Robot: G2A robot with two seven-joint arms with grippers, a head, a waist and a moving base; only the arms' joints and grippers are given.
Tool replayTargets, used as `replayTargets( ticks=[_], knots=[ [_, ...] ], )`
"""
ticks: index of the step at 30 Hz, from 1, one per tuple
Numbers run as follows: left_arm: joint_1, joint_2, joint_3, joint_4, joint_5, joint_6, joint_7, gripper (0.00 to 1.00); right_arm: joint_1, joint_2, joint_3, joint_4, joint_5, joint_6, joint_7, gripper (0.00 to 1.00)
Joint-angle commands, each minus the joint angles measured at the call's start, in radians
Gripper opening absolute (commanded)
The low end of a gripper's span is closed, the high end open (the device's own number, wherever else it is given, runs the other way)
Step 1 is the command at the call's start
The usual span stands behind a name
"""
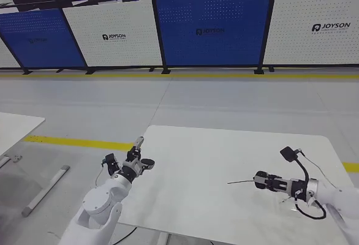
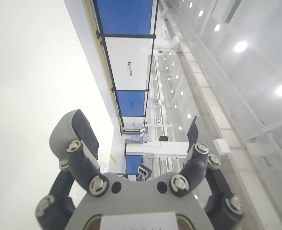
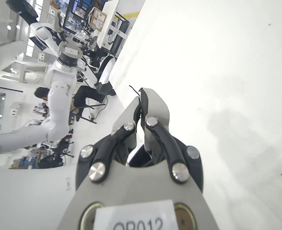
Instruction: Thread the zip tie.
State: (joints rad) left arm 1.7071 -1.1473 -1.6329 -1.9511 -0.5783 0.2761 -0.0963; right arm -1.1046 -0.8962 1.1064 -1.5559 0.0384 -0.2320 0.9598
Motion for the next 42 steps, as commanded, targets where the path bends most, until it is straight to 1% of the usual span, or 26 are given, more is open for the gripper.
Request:
replayTargets(
  ticks=[1, 4, 6, 7, 8, 19, 21, 23, 26, 27, 28, 30, 31, 33, 34, 35, 36, 42],
  knots=[
    [-0.009, 0.000, 0.005, -0.040, -0.021, 0.064, -0.001, 1.00, 0.005, -0.002, -0.009, -0.007, -0.038, -0.040, -0.017, 0.00],
    [-0.016, 0.004, 0.040, -0.056, -0.039, 0.064, 0.000, 1.00, 0.012, -0.005, -0.018, -0.025, -0.104, -0.087, -0.045, 0.00],
    [-0.021, 0.011, 0.071, -0.050, -0.071, 0.064, -0.008, 1.00, 0.012, -0.007, -0.026, -0.028, -0.116, -0.090, -0.051, 0.00],
    [-0.031, 0.018, 0.089, -0.043, -0.097, 0.064, -0.008, 1.00, 0.014, -0.009, -0.032, -0.024, -0.103, -0.084, -0.047, 0.00],
    [-0.046, 0.022, 0.095, -0.038, -0.115, 0.064, 0.016, 1.00, 0.018, -0.011, -0.035, -0.017, -0.077, -0.076, -0.034, 0.00],
    [-0.046, 0.022, 0.095, -0.038, -0.115, 0.064, 0.016, 1.00, 0.018, -0.011, -0.035, -0.017, -0.077, -0.076, -0.034, 0.00],
    [-0.046, 0.022, 0.109, -0.025, -0.149, 0.064, -0.006, 1.00, 0.011, -0.012, -0.034, -0.025, -0.105, -0.071, -0.066, 0.00],
    [-0.049, 0.024, 0.112, -0.019, -0.194, 0.064, -0.014, 1.00, 0.005, -0.010, -0.034, -0.047, -0.153, -0.108, -0.082, 0.00],
    [-0.051, 0.038, 0.129, -0.024, -0.253, 0.064, -0.021, 1.00, -0.010, -0.006, -0.031, -0.101, -0.239, -0.108, -0.108, 0.00],
    [-0.052, 0.044, 0.139, -0.029, -0.275, 0.064, -0.027, 1.00, -0.014, -0.004, -0.031, -0.114, -0.265, -0.108, -0.113, 0.00],
    [-0.055, 0.054, 0.146, -0.037, -0.290, 0.064, -0.022, 1.00, -0.017, -0.001, -0.033, -0.134, -0.303, -0.108, -0.118, 0.00],
    [-0.063, 0.068, 0.162, -0.050, -0.328, 0.064, -0.005, 1.00, -0.022, 0.004, -0.040, -0.157, -0.363, -0.108, -0.124, 0.00],
    [-0.071, 0.077, 0.176, -0.051, -0.374, 0.064, 0.009, 1.00, -0.026, 0.008, -0.047, -0.172, -0.398, -0.108, -0.134, 0.00],
    [-0.089, 0.095, 0.210, -0.049, -0.420, 0.064, 0.019, 1.00, -0.031, 0.014, -0.055, -0.184, -0.444, -0.108, -0.149, 0.00],
    [-0.099, 0.106, 0.232, -0.042, -0.452, 0.064, 0.020, 1.00, -0.032, 0.016, -0.060, -0.186, -0.456, -0.108, -0.152, 0.00],
    [-0.119, 0.121, 0.260, -0.032, -0.497, 0.064, 0.030, 1.00, -0.032, 0.019, -0.062, -0.179, -0.451, -0.108, -0.160, 0.00],
    [-0.132, 0.129, 0.273, -0.027, -0.519, 0.064, 0.039, 1.00, -0.032, 0.019, -0.062, -0.179, -0.451, -0.108, -0.160, 0.00],
    [-0.132, 0.129, 0.273, -0.027, -0.519, 0.064, 0.039, 1.00, -0.032, 0.019, -0.062, -0.179, -0.451, -0.108, -0.160, 0.00]
  ],
)
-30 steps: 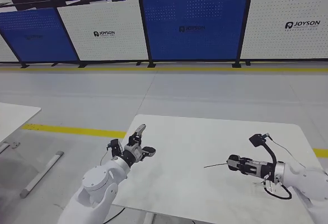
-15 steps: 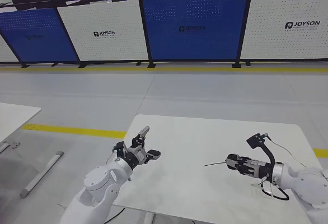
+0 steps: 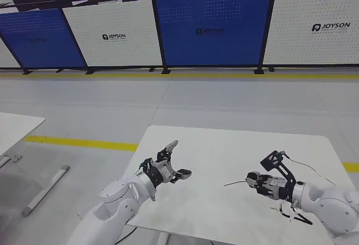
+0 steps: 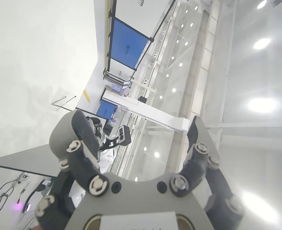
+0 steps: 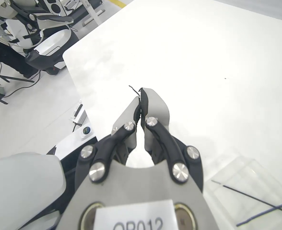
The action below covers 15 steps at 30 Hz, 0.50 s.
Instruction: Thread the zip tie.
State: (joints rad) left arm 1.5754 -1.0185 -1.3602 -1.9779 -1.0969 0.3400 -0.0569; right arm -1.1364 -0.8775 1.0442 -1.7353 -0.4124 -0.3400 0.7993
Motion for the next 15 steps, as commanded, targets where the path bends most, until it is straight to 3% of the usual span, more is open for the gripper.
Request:
replayTargets(
  ticks=[1, 5, 7, 10, 15],
  knots=[
    [0.000, 0.000, 0.000, 0.000, 0.000, 0.000, 0.000, 1.00, 0.000, 0.000, 0.000, 0.000, 0.000, 0.000, 0.000, 0.00],
    [0.000, -0.002, 0.008, 0.003, -0.007, -0.004, 0.000, 1.00, 0.000, 0.000, 0.000, 0.000, 0.000, 0.000, 0.000, 0.00],
    [-0.011, -0.006, 0.025, -0.002, 0.016, -0.030, 0.008, 1.00, -0.001, -0.001, -0.010, -0.028, -0.024, 0.000, -0.015, 0.00],
    [-0.037, -0.007, 0.070, -0.002, 0.093, -0.002, -0.020, 1.00, 0.007, 0.002, -0.031, -0.070, -0.073, 0.000, -0.034, 0.00],
    [-0.075, -0.001, 0.172, 0.021, 0.165, 0.000, -0.034, 1.00, 0.030, 0.010, -0.064, -0.114, -0.144, 0.000, -0.042, 0.00]
  ],
)
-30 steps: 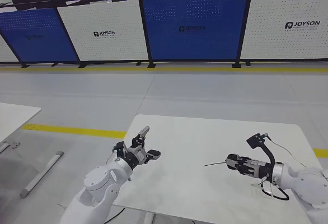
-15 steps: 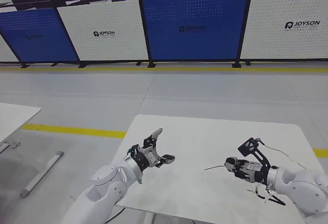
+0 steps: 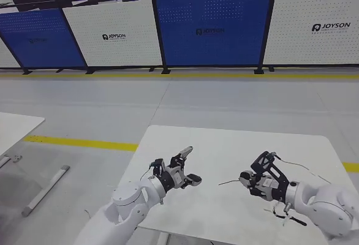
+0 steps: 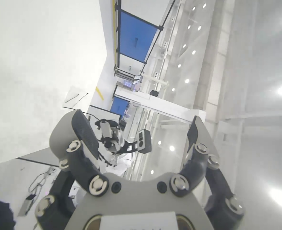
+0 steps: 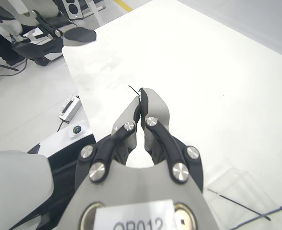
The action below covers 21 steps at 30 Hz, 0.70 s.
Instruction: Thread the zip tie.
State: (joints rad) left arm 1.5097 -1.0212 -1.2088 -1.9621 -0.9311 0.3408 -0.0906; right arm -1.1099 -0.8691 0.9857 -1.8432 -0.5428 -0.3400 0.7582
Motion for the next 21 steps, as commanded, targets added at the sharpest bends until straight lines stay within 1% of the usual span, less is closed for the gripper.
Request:
replayTargets(
  ticks=[1, 4, 5, 6, 17, 18, 21],
  knots=[
    [-0.020, 0.003, 0.037, 0.011, -0.009, -0.001, 0.002, 1.00, 0.008, 0.002, -0.013, -0.012, -0.025, 0.000, -0.002, 0.00],
    [-0.062, 0.012, 0.098, 0.041, -0.051, -0.001, 0.008, 1.00, 0.020, 0.005, -0.031, -0.009, -0.041, 0.000, -0.009, 0.00],
    [-0.082, 0.016, 0.121, 0.057, -0.087, -0.001, 0.009, 1.00, 0.024, 0.005, -0.033, 0.003, -0.031, 0.000, -0.014, 0.00],
    [-0.093, 0.018, 0.130, 0.065, -0.103, -0.001, 0.014, 1.00, 0.025, 0.005, -0.034, 0.006, -0.026, 0.000, -0.015, 0.00],
    [-0.093, 0.018, 0.130, 0.065, -0.103, -0.001, 0.014, 1.00, 0.025, 0.005, -0.034, 0.006, -0.026, 0.000, -0.015, 0.00],
    [-0.090, 0.017, 0.134, 0.071, -0.128, -0.001, 0.008, 1.00, 0.025, 0.005, -0.034, 0.006, -0.026, 0.000, -0.015, 0.00],
    [-0.105, 0.020, 0.136, 0.089, -0.200, -0.001, -0.003, 1.00, 0.021, 0.005, -0.032, 0.000, -0.052, 0.000, -0.025, 0.00]
  ],
)
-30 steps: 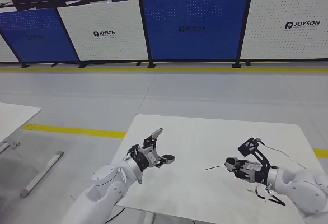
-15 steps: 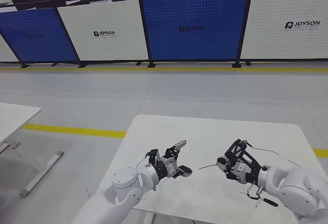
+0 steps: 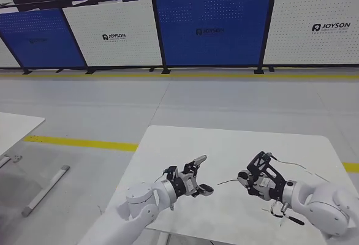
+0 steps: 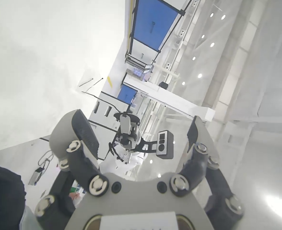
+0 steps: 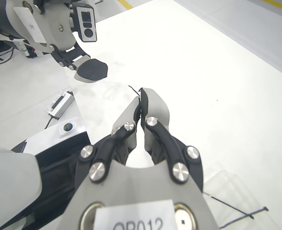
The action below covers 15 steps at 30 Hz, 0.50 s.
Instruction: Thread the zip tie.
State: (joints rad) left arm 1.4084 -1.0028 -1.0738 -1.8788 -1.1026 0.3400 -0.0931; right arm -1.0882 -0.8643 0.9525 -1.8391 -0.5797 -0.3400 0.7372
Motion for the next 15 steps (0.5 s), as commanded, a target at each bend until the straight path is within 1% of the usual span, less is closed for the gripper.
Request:
replayTargets(
  ticks=[1, 3, 4, 5, 7, 8, 10, 11, 12, 13, 14, 15],
  knots=[
    [-0.010, 0.006, 0.008, 0.010, -0.061, 0.000, -0.001, 1.00, -0.002, 0.001, -0.002, -0.017, -0.036, 0.000, -0.003, 0.00],
    [-0.025, 0.016, 0.020, 0.016, -0.112, 0.000, -0.003, 1.00, 0.000, 0.003, -0.006, -0.030, -0.053, 0.000, 0.000, 0.00],
    [-0.033, 0.023, 0.035, 0.021, -0.138, 0.000, -0.006, 1.00, 0.003, 0.005, -0.011, -0.039, -0.066, 0.000, 0.005, 0.00],
    [-0.050, 0.036, 0.060, 0.029, -0.164, 0.000, -0.005, 1.00, 0.008, 0.008, -0.020, -0.052, -0.089, 0.000, 0.011, 0.00],
    [-0.081, 0.055, 0.095, 0.035, -0.221, 0.000, 0.010, 1.00, 0.014, 0.012, -0.036, -0.068, -0.118, 0.000, 0.010, 0.00],
    [-0.106, 0.069, 0.136, 0.044, -0.265, 0.000, 0.020, 1.00, 0.021, 0.016, -0.048, -0.076, -0.136, 0.000, 0.009, 0.00],
    [-0.159, 0.091, 0.196, 0.057, -0.344, 0.000, 0.051, 1.00, 0.030, 0.022, -0.067, -0.082, -0.168, 0.000, 0.004, 0.00],
    [-0.201, 0.107, 0.242, 0.063, -0.393, 0.000, 0.070, 1.00, 0.035, 0.026, -0.078, -0.080, -0.171, 0.000, -0.001, 0.00],
    [-0.234, 0.118, 0.269, 0.070, -0.422, 0.000, 0.081, 1.00, 0.039, 0.028, -0.083, -0.075, -0.168, 0.000, -0.007, 0.00],
    [-0.264, 0.128, 0.292, 0.077, -0.451, 0.000, 0.092, 1.00, 0.041, 0.030, -0.087, -0.072, -0.162, 0.000, -0.013, 0.00],
    [-0.282, 0.134, 0.301, 0.082, -0.465, 0.000, 0.104, 1.00, 0.041, 0.030, -0.087, -0.072, -0.162, 0.000, -0.013, 0.00],
    [-0.282, 0.134, 0.301, 0.082, -0.465, 0.000, 0.104, 1.00, 0.041, 0.030, -0.087, -0.072, -0.162, 0.000, -0.013, 0.00]
  ],
)
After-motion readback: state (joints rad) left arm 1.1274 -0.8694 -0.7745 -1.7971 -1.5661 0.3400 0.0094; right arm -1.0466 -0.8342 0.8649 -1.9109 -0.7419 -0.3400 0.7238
